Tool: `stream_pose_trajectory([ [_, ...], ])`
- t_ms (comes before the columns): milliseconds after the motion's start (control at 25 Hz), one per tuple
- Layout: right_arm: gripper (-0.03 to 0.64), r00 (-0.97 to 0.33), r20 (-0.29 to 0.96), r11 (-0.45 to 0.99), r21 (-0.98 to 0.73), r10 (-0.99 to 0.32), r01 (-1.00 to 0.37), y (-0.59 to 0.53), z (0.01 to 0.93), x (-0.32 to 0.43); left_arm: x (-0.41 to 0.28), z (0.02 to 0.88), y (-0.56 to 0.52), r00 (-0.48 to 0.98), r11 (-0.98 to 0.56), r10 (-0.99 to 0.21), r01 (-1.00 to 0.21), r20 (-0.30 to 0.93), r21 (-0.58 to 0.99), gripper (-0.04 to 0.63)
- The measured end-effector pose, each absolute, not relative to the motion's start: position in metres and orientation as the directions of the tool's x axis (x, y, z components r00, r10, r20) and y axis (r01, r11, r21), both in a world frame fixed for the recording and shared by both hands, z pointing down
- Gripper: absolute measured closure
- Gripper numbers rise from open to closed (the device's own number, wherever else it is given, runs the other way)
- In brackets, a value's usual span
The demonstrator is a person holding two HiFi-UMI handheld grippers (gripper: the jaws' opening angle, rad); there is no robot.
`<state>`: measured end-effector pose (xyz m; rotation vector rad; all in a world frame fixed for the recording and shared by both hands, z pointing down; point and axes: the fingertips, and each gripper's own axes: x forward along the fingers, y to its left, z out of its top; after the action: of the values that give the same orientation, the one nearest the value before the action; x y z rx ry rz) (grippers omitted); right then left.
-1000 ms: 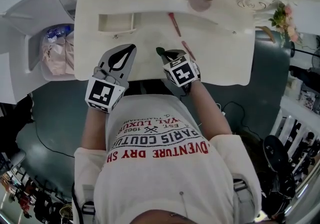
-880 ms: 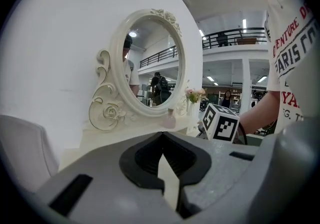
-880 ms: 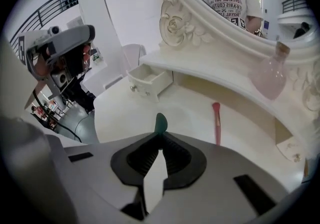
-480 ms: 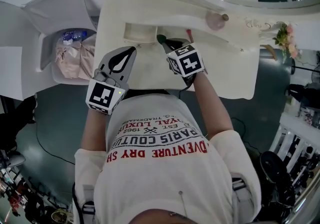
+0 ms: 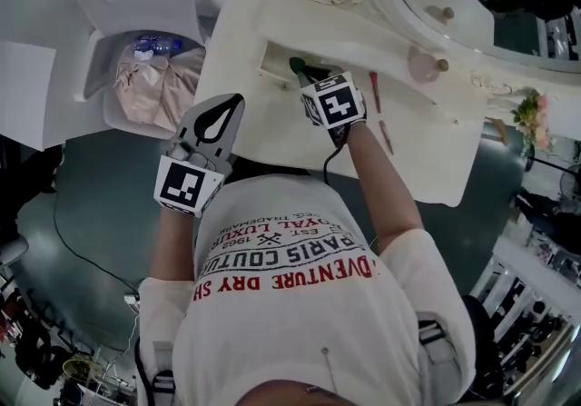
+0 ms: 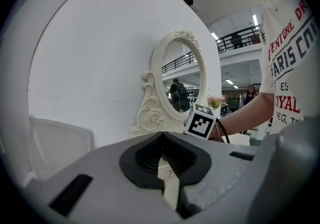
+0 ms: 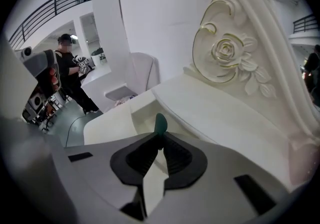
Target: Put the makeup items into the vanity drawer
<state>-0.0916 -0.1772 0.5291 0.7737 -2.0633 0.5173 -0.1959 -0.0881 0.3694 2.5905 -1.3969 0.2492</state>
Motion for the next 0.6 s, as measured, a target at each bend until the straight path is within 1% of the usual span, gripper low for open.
stream_pose_trajectory([
  [80,0.583,-0.438,0.836,0.727,-0.071,-0.330,-0.683,-0.181,0.537,-0.097,-0.204,0.375,-0.087,0.531,-0.526,-0.812,-0.846,0.244,0.088,0.589],
  [160,0.566,-0.427,0.843,0.723,-0.066,-0.328,-0.687,-0.182,0.543,-0.100,-0.211,0.384,-0.084,0.517,-0.511,-0.816,-0.854,0.259,0.096,0.589],
  [360,0.476,-0.413,0.842,0.712,-0.051,-0.347,-0.701,-0.183,0.544,-0.103,-0.218,0.389,-0.080,0.499,-0.490,-0.824,-0.865,0.268,0.104,0.589],
  [480,0.459,-0.406,0.840,0.713,-0.032,-0.361,-0.700,-0.183,0.542,-0.102,-0.218,0.392,-0.079,0.510,-0.505,-0.814,-0.858,0.280,0.096,0.589],
  [600,0.453,-0.401,0.828,0.690,-0.024,-0.392,-0.723,-0.184,0.534,-0.093,-0.212,0.387,-0.083,0.524,-0.519,-0.810,-0.850,0.265,0.093,0.589],
])
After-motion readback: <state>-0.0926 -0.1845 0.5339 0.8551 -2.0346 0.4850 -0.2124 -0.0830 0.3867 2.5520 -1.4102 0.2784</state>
